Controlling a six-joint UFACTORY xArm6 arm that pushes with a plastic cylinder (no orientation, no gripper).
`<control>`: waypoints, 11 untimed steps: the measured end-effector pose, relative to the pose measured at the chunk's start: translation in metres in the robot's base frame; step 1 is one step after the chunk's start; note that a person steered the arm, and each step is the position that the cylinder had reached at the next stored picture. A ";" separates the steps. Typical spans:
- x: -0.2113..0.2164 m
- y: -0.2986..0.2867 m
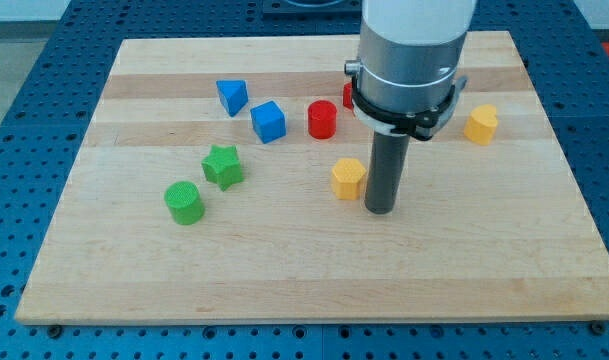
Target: Push the yellow hexagon vertical to the red circle
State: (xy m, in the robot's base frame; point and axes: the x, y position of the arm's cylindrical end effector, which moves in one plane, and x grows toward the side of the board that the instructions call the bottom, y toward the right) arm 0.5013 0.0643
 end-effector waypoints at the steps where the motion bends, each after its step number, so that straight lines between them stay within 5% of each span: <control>1: -0.001 -0.007; 11: -0.027 -0.023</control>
